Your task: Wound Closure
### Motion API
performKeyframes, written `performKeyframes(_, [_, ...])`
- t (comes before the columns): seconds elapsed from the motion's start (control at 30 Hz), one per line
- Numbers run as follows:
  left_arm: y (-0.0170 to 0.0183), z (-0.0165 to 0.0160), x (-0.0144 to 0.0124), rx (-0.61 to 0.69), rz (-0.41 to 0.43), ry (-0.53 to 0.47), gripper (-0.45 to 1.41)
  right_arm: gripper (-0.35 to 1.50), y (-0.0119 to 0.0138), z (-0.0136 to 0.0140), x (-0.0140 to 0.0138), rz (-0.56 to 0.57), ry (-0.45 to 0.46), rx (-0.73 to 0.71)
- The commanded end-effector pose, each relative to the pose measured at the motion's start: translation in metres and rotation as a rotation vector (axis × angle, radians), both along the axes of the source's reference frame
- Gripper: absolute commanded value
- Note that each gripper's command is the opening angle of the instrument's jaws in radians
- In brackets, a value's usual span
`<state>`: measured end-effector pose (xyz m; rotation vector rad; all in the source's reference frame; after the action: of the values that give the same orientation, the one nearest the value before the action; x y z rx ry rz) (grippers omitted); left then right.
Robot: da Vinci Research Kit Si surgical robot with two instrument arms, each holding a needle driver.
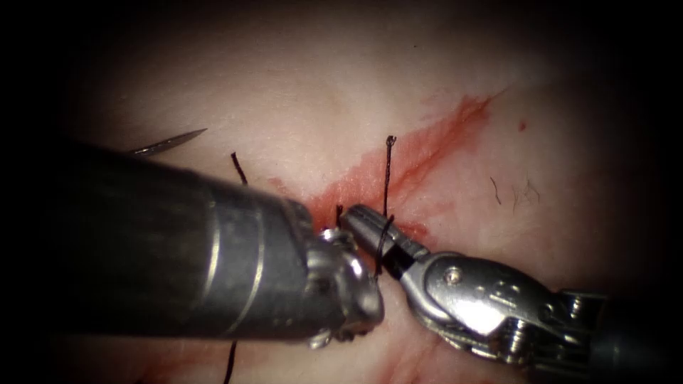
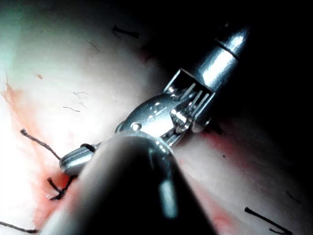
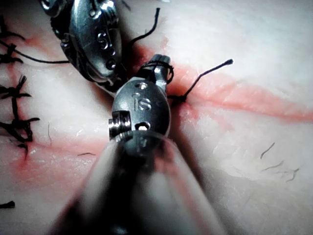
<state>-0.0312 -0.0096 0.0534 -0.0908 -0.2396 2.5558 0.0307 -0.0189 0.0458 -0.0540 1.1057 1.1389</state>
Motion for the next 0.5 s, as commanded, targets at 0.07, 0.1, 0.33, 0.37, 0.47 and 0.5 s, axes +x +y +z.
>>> performKeyframes(0.07, [0.0000,0.0004,-0.0003,0.009,0.002,0.001,-0.45,-0.35,0.0002,0.0003,0.0006,0.053,0.009,0.036])
performKeyframes(0.1, [0.0001,0.0004,-0.0002,0.008,0.003,0.004,-0.45,-0.35,0.0001,0.0003,0.0007,0.074,0.013,0.054])
performKeyframes(0.33, [0.0000,0.0009,0.0005,0.030,0.016,0.034,-0.45,-0.35,0.0001,0.0003,0.0010,0.101,0.037,0.096])
performKeyframes(0.37, [0.0000,0.0011,0.0006,0.029,0.017,0.034,-0.45,-0.35,0.0001,0.0003,0.0010,0.102,0.033,0.101])
performKeyframes(0.47, [0.0002,0.0013,0.0007,0.026,0.020,0.045,-0.45,-0.33,0.0001,0.0002,0.0010,0.105,0.008,0.122])
performKeyframes(0.5, [0.0002,0.0013,0.0007,0.025,0.020,0.048,-0.45,-0.32,0.0003,0.0002,0.0011,0.110,0.001,0.127])
